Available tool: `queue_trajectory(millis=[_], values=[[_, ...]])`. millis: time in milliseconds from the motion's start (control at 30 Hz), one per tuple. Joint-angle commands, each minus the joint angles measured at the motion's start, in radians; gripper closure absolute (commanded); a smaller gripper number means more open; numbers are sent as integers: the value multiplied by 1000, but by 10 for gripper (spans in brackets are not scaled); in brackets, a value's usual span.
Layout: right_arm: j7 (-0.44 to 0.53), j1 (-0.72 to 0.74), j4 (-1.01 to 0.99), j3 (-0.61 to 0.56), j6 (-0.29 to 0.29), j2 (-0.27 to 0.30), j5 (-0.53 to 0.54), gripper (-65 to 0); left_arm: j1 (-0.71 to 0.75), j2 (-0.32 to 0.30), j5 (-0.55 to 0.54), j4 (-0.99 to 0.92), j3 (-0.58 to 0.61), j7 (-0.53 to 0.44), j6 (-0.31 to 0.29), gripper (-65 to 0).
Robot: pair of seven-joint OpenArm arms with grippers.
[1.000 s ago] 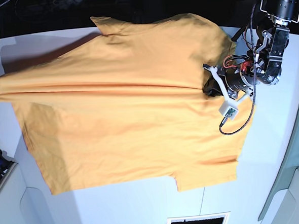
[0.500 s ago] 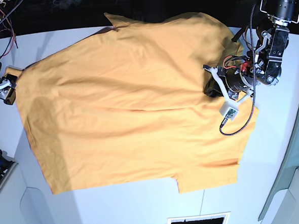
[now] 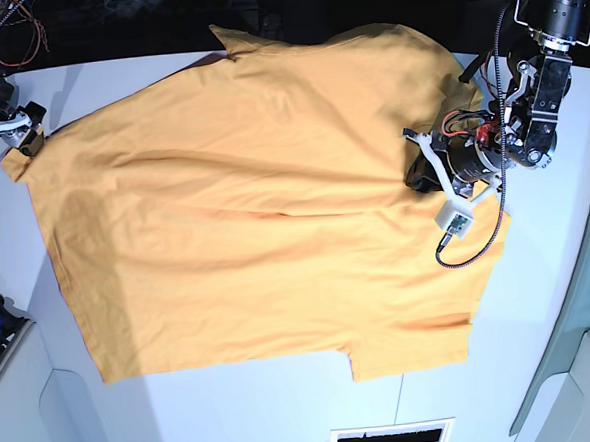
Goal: Layout the t-shirt on the table in an organized manner, then fold the t-shirt properly
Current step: 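Pull the sleeve edge outward with the right gripper to flatten the shirt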
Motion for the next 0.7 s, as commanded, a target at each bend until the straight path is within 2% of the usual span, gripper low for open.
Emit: queue_trajectory(millis=[0,100,500,567,667], values=[[26,22,-6,4,23,13,24,-445,6,-16,58,-11,0,76,30,-121],[26,61,-53,4,56,10,32,-445,6,-15,58,-11,0,76,30,-121],[26,120,-64,3,56,11,27,-440,6,-15,58,-11,0,76,30,-121],[26,120,-65,4,56,11,19,-366,6,-16,58,-11,0,76,30,-121],[36,120,-65,4,43,14,0,-168,6,-16,58,-11,0,76,30,-121]])
